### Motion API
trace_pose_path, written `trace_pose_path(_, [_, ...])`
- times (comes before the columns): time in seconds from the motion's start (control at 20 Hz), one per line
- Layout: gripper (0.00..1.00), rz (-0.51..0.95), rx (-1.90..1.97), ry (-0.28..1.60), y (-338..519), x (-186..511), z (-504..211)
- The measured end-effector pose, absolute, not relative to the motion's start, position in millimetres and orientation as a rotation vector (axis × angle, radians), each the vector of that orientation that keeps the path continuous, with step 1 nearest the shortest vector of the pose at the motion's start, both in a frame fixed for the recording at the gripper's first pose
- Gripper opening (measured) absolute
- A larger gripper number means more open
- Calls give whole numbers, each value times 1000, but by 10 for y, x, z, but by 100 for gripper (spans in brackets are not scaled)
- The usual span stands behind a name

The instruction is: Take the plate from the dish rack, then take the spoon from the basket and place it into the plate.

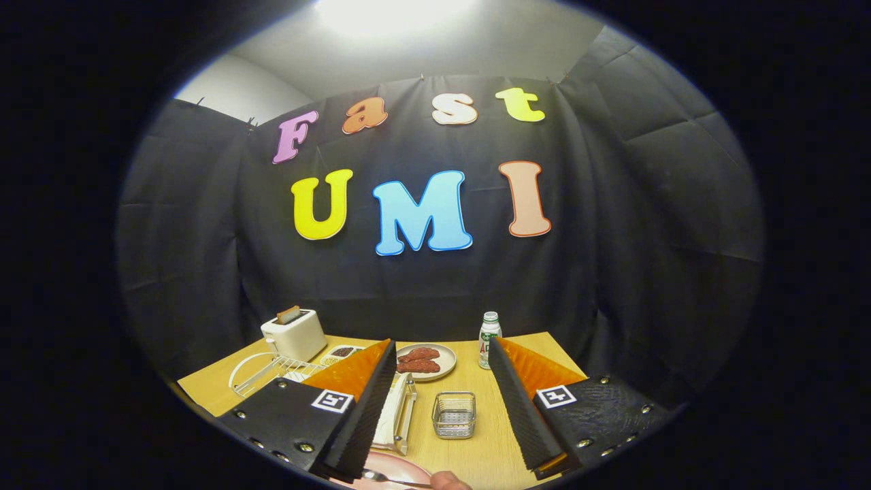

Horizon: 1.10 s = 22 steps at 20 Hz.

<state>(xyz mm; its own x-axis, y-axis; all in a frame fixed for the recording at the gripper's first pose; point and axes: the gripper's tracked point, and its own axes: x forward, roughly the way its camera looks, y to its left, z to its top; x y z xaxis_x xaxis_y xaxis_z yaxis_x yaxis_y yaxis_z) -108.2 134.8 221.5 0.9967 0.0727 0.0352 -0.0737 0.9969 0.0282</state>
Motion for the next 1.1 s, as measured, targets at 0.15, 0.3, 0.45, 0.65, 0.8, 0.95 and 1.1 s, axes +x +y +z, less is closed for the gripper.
trace_pose_path(0.15, [83, 63, 22, -52, 1259, -1053, 2293])
trace_pose_path(0.3, [83, 40, 18, -73, 1158, -984, 2563])
trace_pose_path(0.45, [83, -8, -4, -98, 1089, -912, 3112])
trace_pose_path(0.65, [83, -12, -22, -135, 1252, -898, 3996])
trace_pose_path(0.8, [83, 13, 28, -167, 1391, -932, 4282])
trace_pose_path(0.95, [83, 4, 20, -162, 1395, -878, 4230])
trace_pose_path(1.1, [83, 12, 24, -147, 1425, -881, 4191])
